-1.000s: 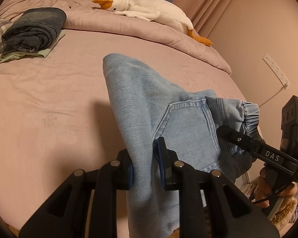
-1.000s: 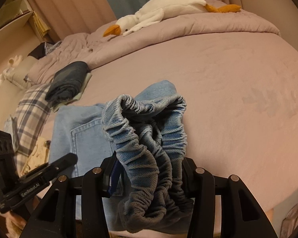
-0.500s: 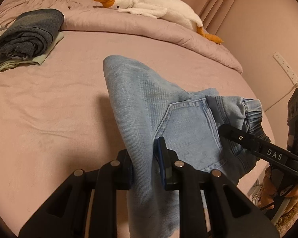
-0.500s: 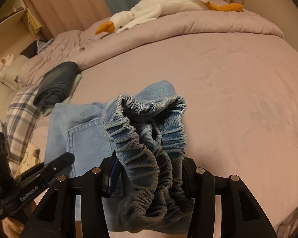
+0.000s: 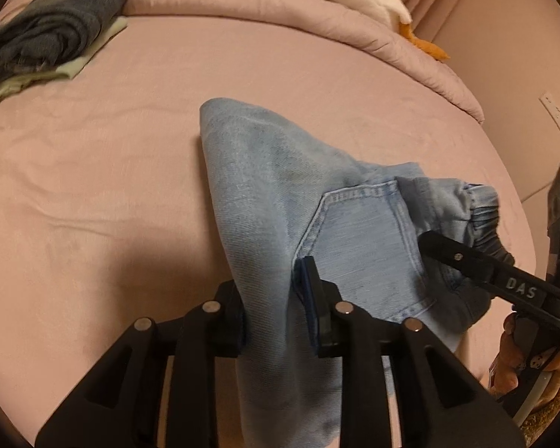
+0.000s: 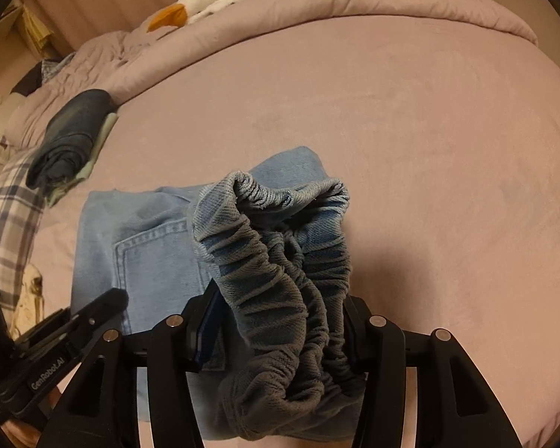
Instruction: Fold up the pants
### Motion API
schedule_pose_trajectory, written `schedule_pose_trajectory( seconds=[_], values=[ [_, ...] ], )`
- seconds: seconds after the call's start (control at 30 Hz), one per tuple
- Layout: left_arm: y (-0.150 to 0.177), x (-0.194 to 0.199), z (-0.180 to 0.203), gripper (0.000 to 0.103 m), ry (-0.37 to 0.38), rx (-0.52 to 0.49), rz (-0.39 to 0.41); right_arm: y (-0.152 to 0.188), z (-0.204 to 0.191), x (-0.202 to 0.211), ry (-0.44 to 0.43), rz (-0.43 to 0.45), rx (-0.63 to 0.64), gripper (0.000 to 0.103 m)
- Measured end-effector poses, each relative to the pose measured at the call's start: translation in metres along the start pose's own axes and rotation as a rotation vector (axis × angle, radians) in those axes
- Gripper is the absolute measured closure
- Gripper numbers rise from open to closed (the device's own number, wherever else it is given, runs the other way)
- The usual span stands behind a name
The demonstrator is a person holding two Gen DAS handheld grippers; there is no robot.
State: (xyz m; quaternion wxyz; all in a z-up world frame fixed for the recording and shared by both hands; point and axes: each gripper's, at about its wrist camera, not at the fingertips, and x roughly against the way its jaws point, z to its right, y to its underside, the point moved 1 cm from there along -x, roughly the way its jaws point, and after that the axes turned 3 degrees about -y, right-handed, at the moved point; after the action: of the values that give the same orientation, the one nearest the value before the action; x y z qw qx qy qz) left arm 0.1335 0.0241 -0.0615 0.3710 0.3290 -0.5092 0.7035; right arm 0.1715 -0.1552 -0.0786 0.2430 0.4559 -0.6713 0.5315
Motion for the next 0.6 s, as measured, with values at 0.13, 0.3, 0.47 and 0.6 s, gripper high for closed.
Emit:
schedule_pose_trajectory(
  seconds=[0.13, 0.3, 0.47, 0.6],
  values=[
    [0.007, 0.002, -0.002, 0.067, -0.009, 0.015, 0.011, 0.003, 0.002, 0.001, 0.005, 0.010, -0.008, 0.047],
    [0.030, 0.006, -0.005, 0.058, 0.003, 0.030, -0.007, 0.009, 0.001, 0.003, 0.041, 0.017, 0.024, 0.045],
    [0.052, 0.019, -0.010, 0.055, 0.040, 0.047, -0.012, 0.021, -0.001, 0.009, 0.112, 0.033, 0.071, 0.041],
    [0.062, 0.029, -0.010, 0.052, 0.046, 0.052, -0.035, 0.029, 0.007, 0.013, 0.122, 0.010, 0.038, 0.032]
  ],
)
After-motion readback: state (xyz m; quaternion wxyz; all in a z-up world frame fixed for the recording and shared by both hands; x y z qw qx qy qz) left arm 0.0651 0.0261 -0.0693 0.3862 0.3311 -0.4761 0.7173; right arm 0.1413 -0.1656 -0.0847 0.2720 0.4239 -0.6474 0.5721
